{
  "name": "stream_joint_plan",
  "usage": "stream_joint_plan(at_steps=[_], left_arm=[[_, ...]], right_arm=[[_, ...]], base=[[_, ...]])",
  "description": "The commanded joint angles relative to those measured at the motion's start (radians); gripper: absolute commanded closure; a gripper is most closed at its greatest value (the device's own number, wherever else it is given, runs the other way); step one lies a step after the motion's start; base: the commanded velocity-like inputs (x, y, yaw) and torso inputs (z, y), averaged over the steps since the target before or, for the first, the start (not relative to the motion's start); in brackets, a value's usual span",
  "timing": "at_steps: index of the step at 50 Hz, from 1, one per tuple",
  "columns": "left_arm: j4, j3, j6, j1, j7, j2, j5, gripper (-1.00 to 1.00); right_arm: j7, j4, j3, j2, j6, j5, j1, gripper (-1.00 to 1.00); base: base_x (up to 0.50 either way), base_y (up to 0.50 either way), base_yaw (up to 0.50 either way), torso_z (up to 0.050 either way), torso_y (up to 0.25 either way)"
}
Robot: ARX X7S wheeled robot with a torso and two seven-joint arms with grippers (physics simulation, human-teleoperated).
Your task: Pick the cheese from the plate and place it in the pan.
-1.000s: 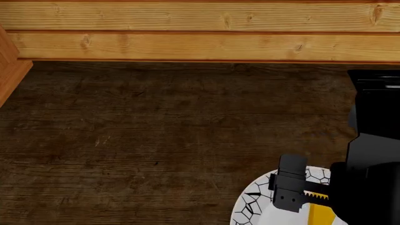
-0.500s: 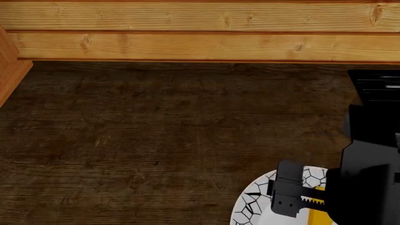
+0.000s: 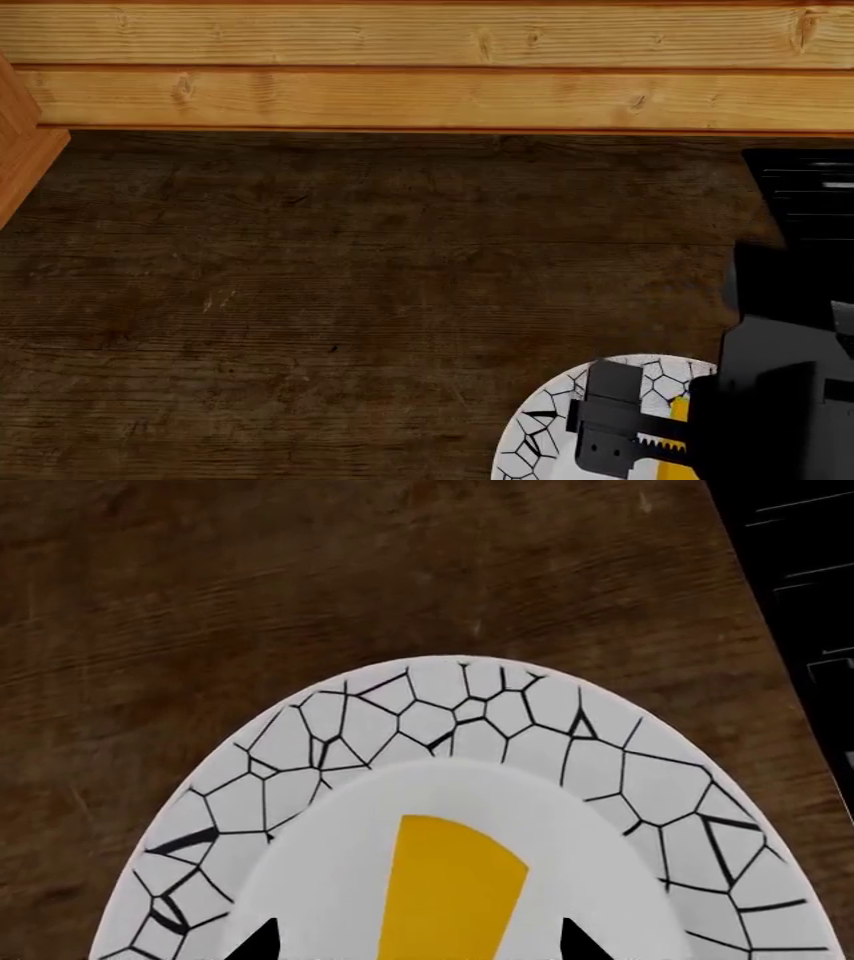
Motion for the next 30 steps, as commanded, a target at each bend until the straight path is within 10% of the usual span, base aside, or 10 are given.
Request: stream_joint_plan(at_steps=[1,30], left_arm=[[-0.014,0.01,0.007,0.0,0.007,0.006,0.01,-1.0],[-0.01,0.024,0.016,0.014,0.005,0.01,0.026,-1.0]], right_arm=[[-0.002,0.001,-0.007,-0.001,-0.003,-0.002,-0.01,-1.0],[-0.029,0.018,-0.017,-0.005,0.002,-0.018,-0.023,-1.0]], base=[[0.0,0.0,0.0,0.0,0.0],[0.0,0.0,0.0,0.0,0.0]])
